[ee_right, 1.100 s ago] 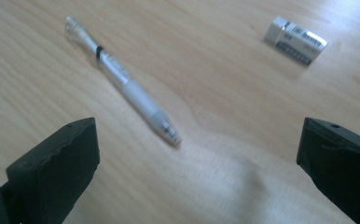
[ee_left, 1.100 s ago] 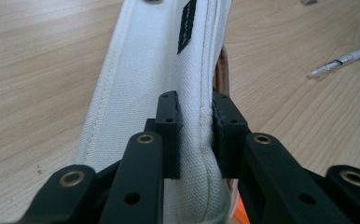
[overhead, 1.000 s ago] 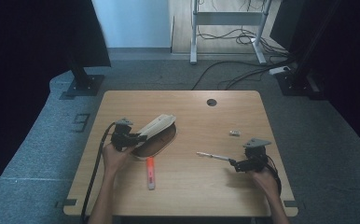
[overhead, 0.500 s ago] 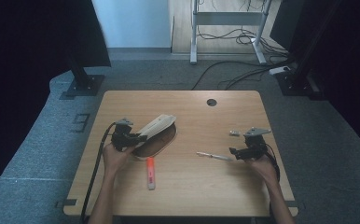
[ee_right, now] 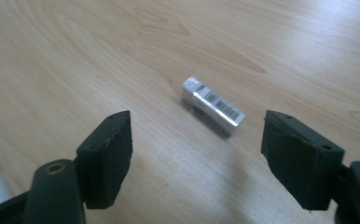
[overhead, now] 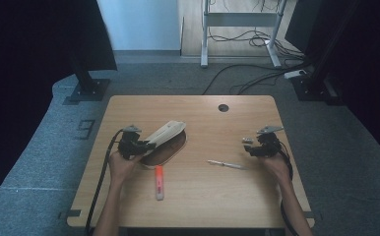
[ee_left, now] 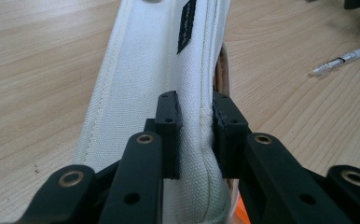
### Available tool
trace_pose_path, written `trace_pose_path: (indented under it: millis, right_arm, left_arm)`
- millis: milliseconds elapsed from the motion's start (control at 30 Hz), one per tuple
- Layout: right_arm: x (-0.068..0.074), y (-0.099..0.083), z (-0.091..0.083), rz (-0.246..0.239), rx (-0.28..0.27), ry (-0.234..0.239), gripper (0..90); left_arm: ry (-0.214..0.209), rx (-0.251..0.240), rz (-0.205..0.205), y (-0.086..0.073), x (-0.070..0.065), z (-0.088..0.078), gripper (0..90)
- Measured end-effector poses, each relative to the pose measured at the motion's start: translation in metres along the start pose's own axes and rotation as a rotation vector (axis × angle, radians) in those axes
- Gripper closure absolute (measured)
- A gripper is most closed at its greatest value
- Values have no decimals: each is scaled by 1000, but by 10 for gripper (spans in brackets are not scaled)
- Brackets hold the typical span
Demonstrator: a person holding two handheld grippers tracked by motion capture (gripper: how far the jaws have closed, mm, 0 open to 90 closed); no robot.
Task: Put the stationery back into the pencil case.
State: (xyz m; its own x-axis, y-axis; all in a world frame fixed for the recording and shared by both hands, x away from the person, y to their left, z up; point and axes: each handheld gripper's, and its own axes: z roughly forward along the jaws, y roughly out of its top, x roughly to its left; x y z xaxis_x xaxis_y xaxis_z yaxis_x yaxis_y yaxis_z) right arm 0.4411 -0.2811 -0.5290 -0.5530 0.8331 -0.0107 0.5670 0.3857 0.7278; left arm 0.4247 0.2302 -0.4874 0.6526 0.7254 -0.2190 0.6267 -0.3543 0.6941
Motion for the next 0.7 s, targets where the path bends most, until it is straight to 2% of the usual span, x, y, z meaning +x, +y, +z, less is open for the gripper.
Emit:
trace_pose_path:
  millis: [133,333,500,600,700]
  right_arm:
    - [-8,1,6,15,-7,8,312]
    - [-12,4,15,-9,6,13,376]
    - [-15,4,21,-11,17,15,403]
    - [-19,3,26,10,11,44,443]
    - [-19,3,27,3,15,51,479]
  left_arm:
    - [-2,0,-1,0,0,0,749]
    - [-2,3,0,0,0,0,748]
    - [-2,3,-1,0,-1,1,745]
    - [-5,5,0,0,-1,0,744]
    - [-6,4,-3,0,-1,1,745]
